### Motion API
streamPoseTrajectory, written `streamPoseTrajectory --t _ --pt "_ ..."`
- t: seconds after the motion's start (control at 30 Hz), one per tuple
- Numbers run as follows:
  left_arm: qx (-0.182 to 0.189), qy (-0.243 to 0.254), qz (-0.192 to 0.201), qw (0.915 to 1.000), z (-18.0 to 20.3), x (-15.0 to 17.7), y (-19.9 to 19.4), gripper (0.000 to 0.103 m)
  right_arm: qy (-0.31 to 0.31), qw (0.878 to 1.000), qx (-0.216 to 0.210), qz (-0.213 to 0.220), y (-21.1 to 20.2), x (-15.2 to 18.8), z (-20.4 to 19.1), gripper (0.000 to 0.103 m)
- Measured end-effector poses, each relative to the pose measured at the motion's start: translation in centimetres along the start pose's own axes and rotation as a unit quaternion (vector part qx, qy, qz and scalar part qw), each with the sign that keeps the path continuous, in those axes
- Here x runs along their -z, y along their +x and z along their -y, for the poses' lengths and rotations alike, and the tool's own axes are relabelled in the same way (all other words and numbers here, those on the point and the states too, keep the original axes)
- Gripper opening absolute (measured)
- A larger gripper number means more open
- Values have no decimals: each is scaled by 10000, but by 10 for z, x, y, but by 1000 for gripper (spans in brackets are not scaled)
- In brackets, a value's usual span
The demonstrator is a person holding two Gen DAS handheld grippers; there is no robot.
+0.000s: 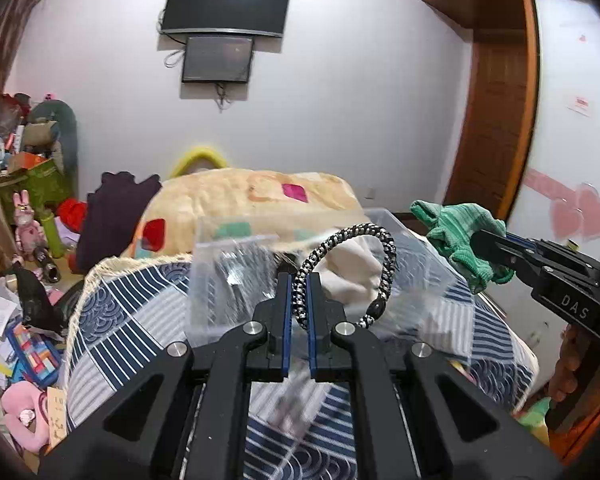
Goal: Organize soft objects
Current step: 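Grasp the braided black-and-white cord with the left tool while the right tool grasps the green knitted item, then drop the cord into the box with the left tool while the right drops the green knit in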
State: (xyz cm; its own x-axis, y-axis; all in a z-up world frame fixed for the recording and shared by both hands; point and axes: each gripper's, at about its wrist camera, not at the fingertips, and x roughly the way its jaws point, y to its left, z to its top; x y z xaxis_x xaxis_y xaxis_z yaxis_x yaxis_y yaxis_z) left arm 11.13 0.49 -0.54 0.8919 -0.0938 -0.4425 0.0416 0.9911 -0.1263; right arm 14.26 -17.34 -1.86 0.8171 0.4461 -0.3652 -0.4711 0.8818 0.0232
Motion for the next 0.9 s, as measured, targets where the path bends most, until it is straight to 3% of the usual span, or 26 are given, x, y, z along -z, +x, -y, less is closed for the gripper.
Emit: streamPoseTrajectory --t 0.2,0.53,0.7,0.83,0.9 --pt "-257 -182 -65 9995 -8 -6 21 5 109 9999 73 -84 29 -11 1 13" --pt "-647 -126 -368 9971 -19 1 60 6 -74 9971 203 -731 73 3 -5 14" --pt "-751 -46 -478 9960 -19 8 72 6 -82 9968 202 -766 65 7 0 27" --pt "-835 189 -489 9951 -11 13 75 6 -101 9972 206 -714 49 9 3 46" --pt "-825 265 -491 9950 -8 15 75 6 -142 9974 223 -672 42 9 4 48"
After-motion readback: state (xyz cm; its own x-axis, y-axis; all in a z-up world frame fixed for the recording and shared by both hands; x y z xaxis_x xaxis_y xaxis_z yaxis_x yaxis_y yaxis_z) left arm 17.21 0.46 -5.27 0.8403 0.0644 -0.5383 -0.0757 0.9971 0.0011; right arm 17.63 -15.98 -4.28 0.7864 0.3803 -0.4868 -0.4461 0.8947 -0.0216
